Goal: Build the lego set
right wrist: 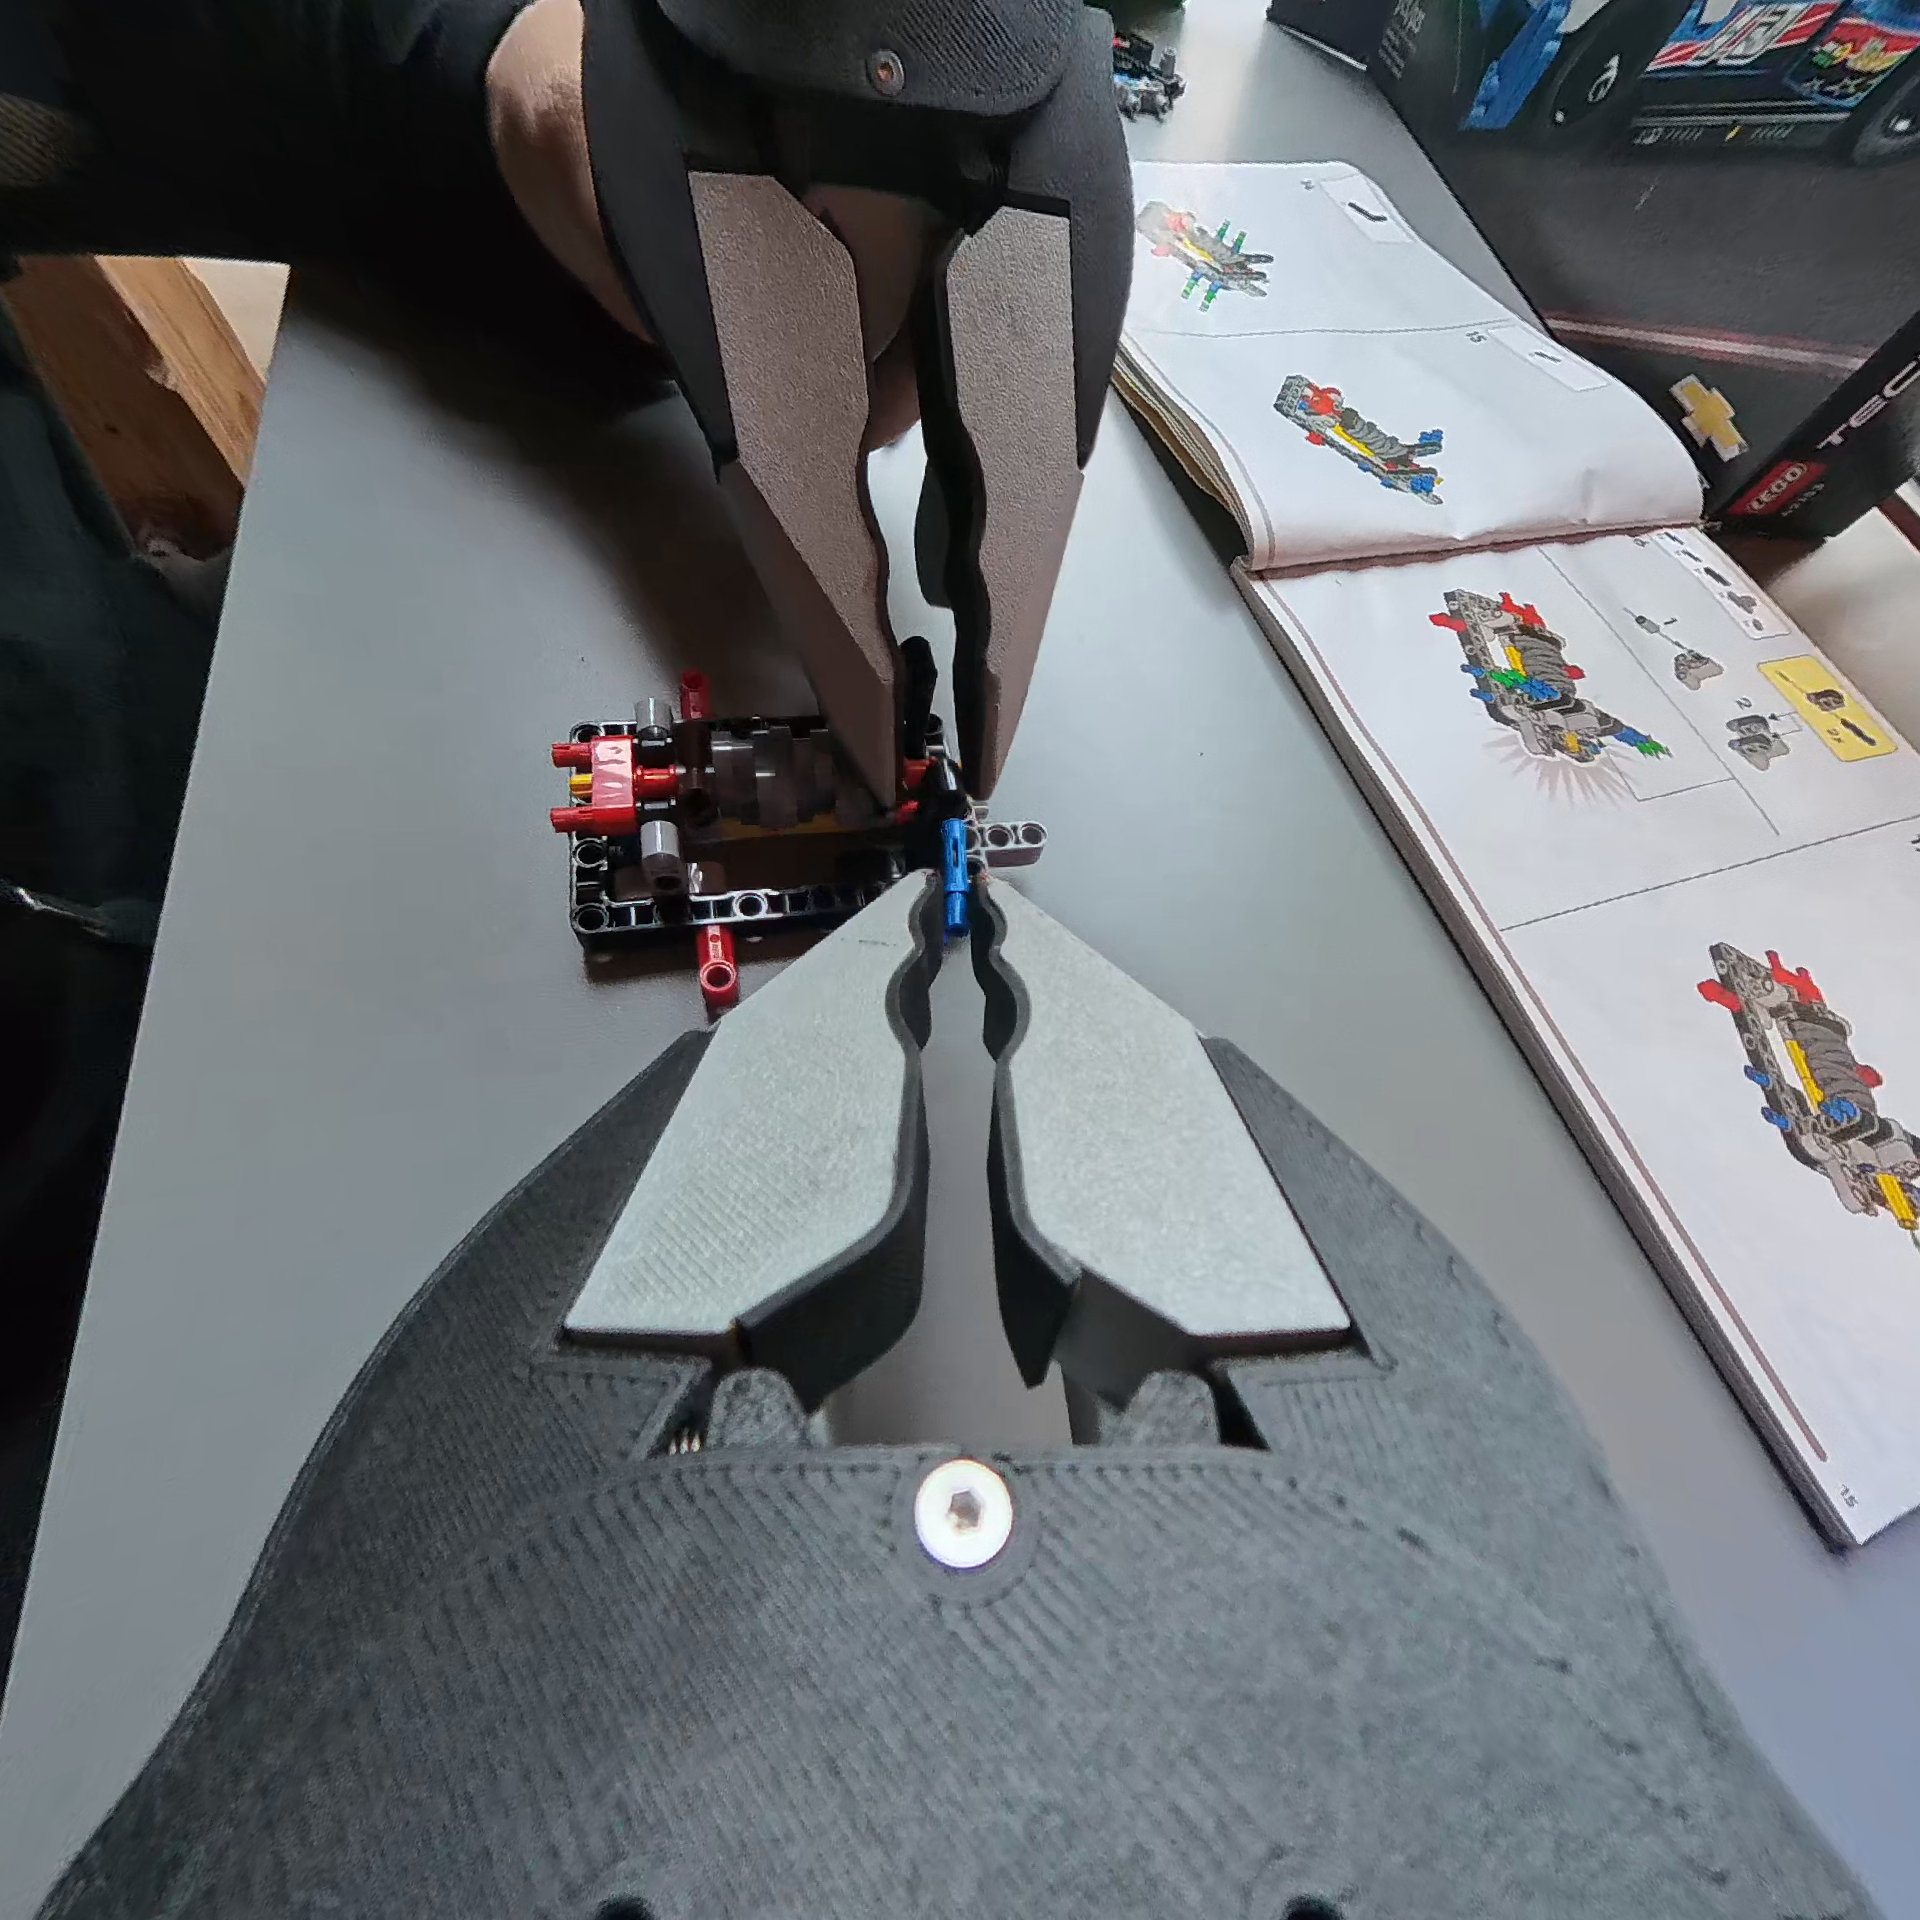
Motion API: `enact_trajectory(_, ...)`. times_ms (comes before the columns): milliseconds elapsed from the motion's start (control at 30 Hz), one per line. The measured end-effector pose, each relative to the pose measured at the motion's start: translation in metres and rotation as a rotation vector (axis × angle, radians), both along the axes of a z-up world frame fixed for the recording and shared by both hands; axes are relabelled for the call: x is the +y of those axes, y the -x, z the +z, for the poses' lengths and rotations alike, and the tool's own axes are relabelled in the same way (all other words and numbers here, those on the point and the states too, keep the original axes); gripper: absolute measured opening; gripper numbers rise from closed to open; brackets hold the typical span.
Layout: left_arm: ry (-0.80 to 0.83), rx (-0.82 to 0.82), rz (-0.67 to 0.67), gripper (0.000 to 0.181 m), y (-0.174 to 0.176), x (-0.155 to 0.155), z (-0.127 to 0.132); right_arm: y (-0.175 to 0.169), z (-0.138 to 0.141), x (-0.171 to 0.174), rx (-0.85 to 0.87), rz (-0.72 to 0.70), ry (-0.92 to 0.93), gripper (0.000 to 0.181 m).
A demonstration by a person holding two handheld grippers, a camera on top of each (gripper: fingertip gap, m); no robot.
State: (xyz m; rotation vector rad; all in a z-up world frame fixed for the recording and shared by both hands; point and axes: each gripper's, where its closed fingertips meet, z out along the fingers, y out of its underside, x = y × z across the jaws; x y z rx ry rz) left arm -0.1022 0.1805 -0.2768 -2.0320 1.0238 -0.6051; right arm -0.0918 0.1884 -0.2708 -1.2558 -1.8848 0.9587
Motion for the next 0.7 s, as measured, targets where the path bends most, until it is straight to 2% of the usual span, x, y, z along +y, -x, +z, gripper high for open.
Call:
enact_trajectory(233, -0.001, -0.013, -0.012, 0.005, -0.0036, 0.0007, 0.0007, 0.0015, -0.0026, -0.0032, -0.014, 0.011, -0.017, 0.001)
enact_trajectory(700, 0.009, -0.048, -0.051, 0.005, -0.0037, 0.0012, 0.0009, 0.0032, -0.0029, -0.0033, -0.004, 0.021, -0.03, 0.001)
